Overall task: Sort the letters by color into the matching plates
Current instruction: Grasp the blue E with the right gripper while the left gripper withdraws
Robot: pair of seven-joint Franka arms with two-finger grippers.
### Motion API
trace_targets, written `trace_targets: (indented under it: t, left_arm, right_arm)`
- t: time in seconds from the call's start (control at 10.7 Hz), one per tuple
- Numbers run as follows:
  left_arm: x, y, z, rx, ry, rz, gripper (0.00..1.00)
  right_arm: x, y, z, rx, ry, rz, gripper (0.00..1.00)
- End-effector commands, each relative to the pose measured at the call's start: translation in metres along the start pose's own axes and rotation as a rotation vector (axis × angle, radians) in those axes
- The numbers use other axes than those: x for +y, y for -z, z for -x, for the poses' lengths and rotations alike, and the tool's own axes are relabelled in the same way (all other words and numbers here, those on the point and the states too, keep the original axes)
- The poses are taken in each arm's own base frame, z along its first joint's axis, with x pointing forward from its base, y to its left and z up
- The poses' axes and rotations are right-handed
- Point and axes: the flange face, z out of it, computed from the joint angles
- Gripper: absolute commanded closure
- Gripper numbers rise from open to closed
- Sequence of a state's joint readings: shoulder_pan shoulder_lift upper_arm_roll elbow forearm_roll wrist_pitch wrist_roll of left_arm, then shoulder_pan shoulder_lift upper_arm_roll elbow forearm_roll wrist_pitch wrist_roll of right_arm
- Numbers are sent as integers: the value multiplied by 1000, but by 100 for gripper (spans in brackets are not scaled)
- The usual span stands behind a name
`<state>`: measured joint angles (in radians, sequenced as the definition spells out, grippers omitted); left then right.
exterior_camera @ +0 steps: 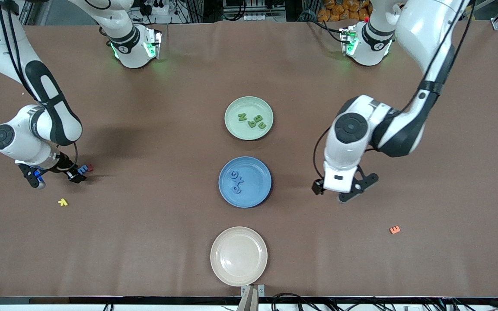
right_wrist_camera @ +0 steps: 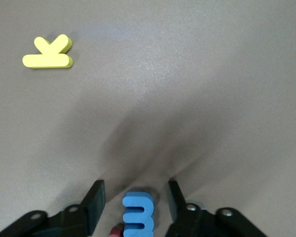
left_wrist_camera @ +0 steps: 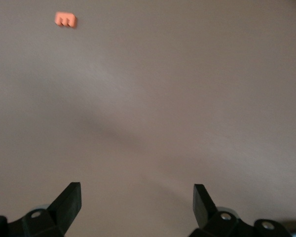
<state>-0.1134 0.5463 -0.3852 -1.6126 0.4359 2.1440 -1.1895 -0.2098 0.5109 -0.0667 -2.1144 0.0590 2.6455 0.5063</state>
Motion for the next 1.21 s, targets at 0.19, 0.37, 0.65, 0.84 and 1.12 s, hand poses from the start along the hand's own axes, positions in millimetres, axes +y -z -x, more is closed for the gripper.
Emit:
trace_targets:
  t: [0.19,0.37,0.65,0.84,1.12]
  left_arm:
    - [-50,14,-15,-133,-226,-148,0]
    - [-72,32,-13,-191,-313,-161,0]
    - [-139,39,-7,-260,-415,-161,0]
    - [-178,51,-9,-284,-451,-128,0]
    - [-196,51,-9,-289,-476,-124,0]
  right_arm:
    - [11,-9,16,-27,50,16,52]
    - [11,-12,17,-29,51,18,59]
    - [11,-15,18,-35,71,21,72]
    - [12,-16,18,-36,81,22,78]
    - [11,-17,18,-39,108,23,87]
